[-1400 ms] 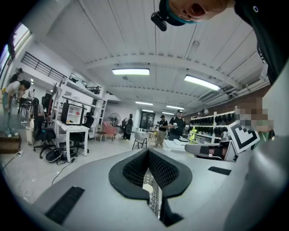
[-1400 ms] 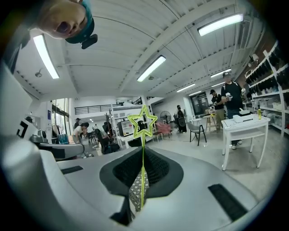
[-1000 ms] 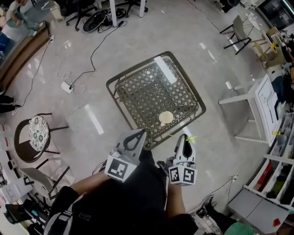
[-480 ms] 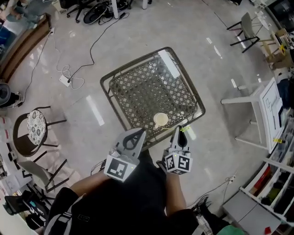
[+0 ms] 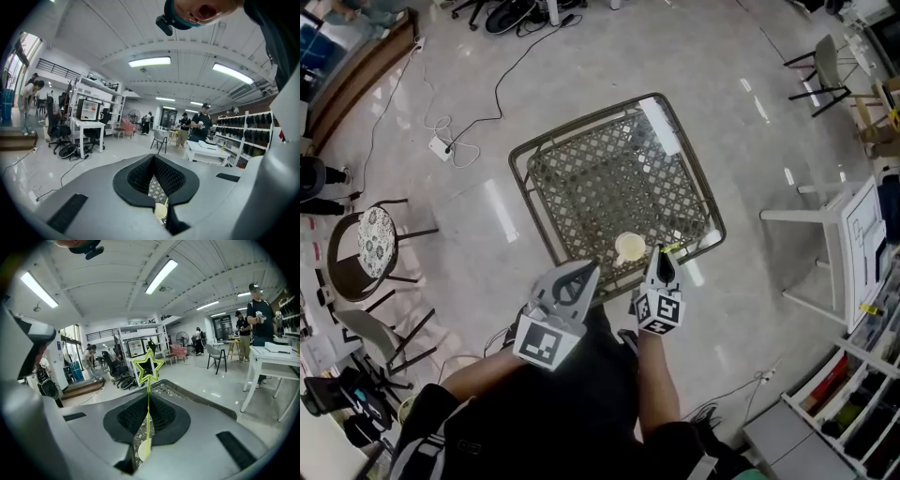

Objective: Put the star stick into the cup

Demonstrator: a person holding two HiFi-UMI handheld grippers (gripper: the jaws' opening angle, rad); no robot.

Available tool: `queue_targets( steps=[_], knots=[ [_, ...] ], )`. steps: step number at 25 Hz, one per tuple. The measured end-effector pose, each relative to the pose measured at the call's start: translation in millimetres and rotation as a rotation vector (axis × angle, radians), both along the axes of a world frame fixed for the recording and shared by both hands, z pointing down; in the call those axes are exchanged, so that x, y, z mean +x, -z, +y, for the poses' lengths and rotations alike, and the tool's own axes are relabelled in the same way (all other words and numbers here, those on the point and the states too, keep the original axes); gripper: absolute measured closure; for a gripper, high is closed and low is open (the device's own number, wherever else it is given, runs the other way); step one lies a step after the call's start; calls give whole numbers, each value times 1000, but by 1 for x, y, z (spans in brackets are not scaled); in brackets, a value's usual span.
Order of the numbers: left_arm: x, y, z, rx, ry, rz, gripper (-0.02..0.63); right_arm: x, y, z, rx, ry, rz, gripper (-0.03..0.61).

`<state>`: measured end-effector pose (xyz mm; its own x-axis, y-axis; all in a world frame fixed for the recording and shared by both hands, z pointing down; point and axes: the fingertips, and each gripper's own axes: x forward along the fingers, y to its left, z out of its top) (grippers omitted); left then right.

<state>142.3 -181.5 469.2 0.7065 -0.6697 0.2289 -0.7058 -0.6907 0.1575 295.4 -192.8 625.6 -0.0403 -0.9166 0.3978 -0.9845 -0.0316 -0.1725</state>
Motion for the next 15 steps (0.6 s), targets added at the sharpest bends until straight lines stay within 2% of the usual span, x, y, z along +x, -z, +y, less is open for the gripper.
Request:
queue_targets(
  steps=[15],
  knots=[
    [2,-15,-10,-35,25,-19,599,-6,-80,-14,-162,50,-13,563]
  ],
)
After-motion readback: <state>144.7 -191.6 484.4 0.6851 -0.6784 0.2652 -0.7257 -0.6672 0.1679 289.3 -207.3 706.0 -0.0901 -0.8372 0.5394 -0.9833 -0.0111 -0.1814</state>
